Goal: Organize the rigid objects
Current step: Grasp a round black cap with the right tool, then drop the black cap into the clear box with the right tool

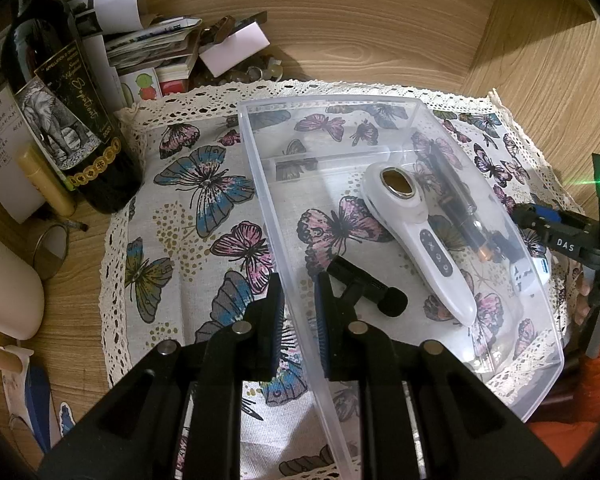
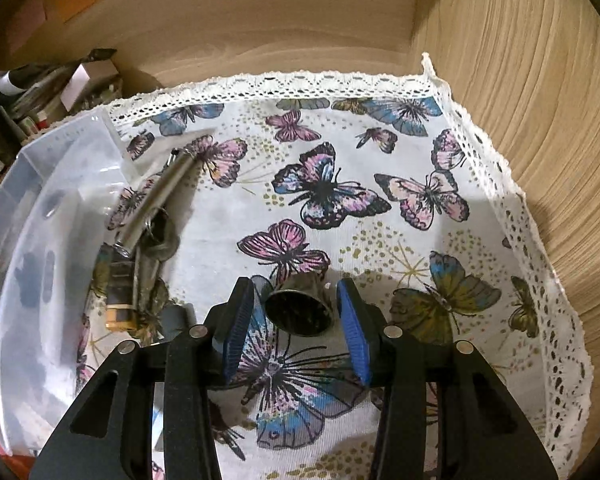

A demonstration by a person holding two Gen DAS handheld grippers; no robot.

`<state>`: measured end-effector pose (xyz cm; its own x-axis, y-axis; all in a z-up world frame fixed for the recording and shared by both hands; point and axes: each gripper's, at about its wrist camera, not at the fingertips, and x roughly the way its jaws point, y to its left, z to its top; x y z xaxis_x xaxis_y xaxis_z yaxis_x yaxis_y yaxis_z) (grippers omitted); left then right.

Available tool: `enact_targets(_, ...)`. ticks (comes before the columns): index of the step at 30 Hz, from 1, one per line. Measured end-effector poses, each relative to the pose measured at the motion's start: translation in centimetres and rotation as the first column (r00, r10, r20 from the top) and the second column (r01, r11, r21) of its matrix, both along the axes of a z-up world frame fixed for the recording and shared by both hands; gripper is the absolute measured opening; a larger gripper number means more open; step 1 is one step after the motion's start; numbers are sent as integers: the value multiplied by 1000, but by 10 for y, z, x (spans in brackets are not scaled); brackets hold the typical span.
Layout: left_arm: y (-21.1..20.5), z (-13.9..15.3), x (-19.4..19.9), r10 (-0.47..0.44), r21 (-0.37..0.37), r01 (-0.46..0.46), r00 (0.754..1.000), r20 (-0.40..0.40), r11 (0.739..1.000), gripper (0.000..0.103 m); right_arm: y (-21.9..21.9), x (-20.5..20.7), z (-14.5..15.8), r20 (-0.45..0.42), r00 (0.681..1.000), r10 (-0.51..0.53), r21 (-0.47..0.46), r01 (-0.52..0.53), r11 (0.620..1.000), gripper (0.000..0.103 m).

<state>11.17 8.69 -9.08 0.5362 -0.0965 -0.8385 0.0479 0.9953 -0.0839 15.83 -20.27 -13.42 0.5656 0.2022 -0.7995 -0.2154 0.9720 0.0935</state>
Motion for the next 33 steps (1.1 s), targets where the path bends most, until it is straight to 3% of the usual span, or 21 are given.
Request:
enact_targets(3,0,0,0,0,0,0,1000,0,1000,15,1,0,-2,-6,1000,4,-2,-4,1000,30)
enact_targets(16,-1,0,0,1,1,-1,1000,0,1000,15,22,-5,45,134,988,74,7,-75,997,30)
enact_targets(23,-1,0,0,1,1,-1,1000,1,1000,15,56,-10,79,228,958,176,9,-183,983,30)
enact_targets(33,-1,0,0,1,0,-1,1000,1,1000,15,108,-22,99,287,903,321,2,-336,942,30)
